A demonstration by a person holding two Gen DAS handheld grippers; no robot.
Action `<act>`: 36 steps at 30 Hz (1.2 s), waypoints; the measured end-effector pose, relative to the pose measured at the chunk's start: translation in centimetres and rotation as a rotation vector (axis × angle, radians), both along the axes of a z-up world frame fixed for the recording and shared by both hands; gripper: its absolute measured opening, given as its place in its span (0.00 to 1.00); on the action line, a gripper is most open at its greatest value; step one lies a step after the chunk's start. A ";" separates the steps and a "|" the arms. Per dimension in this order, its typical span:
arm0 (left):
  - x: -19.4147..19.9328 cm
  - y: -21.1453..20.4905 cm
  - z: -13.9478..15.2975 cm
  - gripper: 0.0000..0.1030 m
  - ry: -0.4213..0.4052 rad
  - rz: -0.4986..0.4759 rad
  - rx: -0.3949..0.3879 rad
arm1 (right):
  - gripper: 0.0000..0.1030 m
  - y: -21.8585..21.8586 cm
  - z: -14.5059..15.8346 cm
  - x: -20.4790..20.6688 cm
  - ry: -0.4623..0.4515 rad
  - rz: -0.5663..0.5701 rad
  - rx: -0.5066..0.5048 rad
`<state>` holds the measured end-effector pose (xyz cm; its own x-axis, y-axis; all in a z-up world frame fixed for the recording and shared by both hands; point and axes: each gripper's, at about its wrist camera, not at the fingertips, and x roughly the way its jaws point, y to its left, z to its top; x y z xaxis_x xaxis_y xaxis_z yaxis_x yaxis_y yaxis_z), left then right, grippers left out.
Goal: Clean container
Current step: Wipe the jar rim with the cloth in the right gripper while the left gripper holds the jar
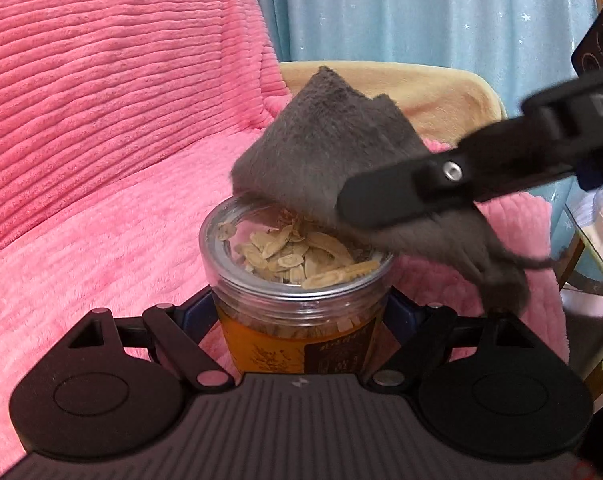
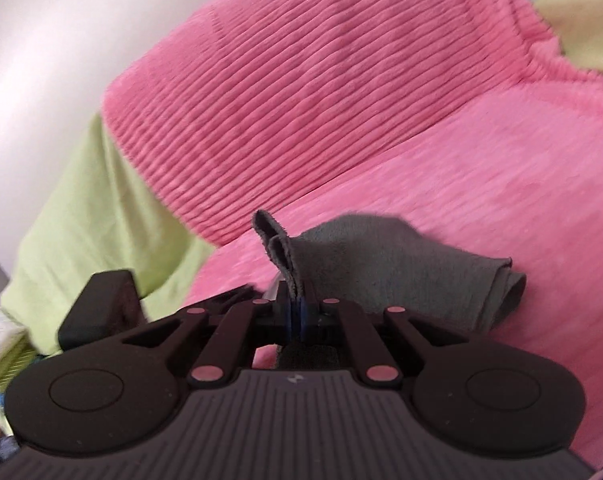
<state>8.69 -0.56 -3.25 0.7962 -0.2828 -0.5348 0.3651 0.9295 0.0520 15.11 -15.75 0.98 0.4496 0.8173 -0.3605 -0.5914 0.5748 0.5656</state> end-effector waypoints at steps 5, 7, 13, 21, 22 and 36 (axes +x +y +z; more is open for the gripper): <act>-0.2 0.1 -0.1 0.82 -0.002 0.001 -0.011 | 0.03 1.7 -0.3 1.0 0.015 0.046 0.012; 0.1 2.7 -0.4 0.82 -0.010 -0.047 -0.021 | 0.02 2.5 -0.4 1.7 0.020 0.047 0.020; -0.2 2.9 -0.9 0.82 -0.013 -0.053 -0.018 | 0.01 2.2 -0.5 2.7 -0.004 -0.027 -0.001; -0.7 3.1 -1.4 0.82 -0.016 -0.058 -0.012 | 0.01 -0.6 -0.6 1.8 0.028 -0.056 0.011; -0.8 3.1 -1.5 0.82 -0.016 -0.057 -0.012 | 0.01 -0.8 -0.6 1.5 0.048 -0.033 0.022; 0.9 3.8 -0.4 0.82 -0.001 -0.035 -0.041 | 0.00 4.2 -0.7 2.5 0.018 0.080 -0.005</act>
